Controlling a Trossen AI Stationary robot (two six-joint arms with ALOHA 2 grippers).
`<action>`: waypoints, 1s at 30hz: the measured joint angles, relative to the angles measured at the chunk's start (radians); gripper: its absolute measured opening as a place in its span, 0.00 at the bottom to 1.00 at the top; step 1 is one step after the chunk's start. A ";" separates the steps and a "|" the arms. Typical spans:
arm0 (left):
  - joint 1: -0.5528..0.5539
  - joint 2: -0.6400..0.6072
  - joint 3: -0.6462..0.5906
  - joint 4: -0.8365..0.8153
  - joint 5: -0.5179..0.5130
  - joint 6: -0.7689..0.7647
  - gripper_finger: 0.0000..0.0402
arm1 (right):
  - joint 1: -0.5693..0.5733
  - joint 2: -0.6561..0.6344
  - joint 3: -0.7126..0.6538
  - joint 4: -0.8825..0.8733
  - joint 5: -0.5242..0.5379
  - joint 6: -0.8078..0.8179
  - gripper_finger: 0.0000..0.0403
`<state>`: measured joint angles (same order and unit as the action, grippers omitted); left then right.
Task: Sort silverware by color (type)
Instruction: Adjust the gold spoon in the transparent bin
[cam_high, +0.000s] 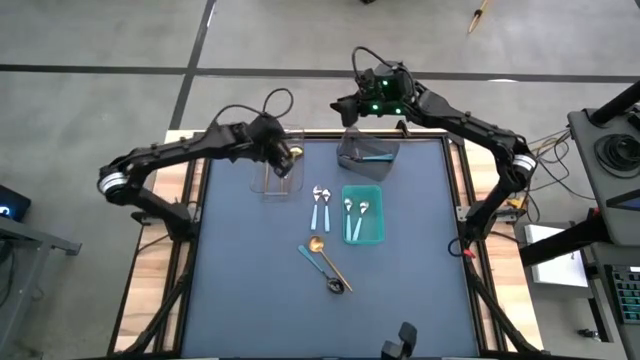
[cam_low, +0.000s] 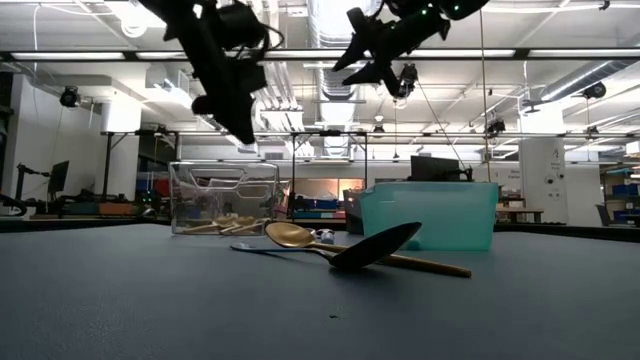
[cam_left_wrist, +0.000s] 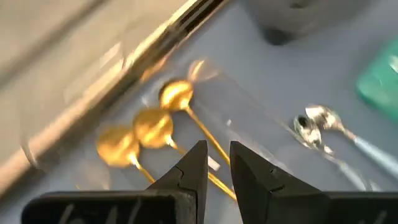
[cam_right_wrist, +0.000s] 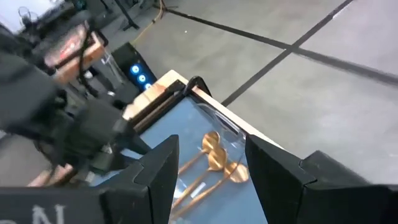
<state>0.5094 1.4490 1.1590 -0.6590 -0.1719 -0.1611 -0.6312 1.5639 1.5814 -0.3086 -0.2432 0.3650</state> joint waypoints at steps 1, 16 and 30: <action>-0.005 -0.016 -0.009 0.013 0.002 0.059 0.12 | 0.000 -0.008 0.000 -0.009 0.000 -0.022 0.44; -0.005 -0.118 -0.484 0.868 0.138 -0.399 0.09 | -0.006 -0.195 0.000 -0.193 0.008 -0.219 0.44; 0.004 0.063 -0.434 0.841 0.079 0.066 0.09 | -0.006 -0.206 0.000 -0.199 0.010 -0.201 0.44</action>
<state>0.5131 1.5124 0.7254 0.1817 -0.0930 -0.0953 -0.6376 1.3582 1.5814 -0.5075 -0.2337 0.1639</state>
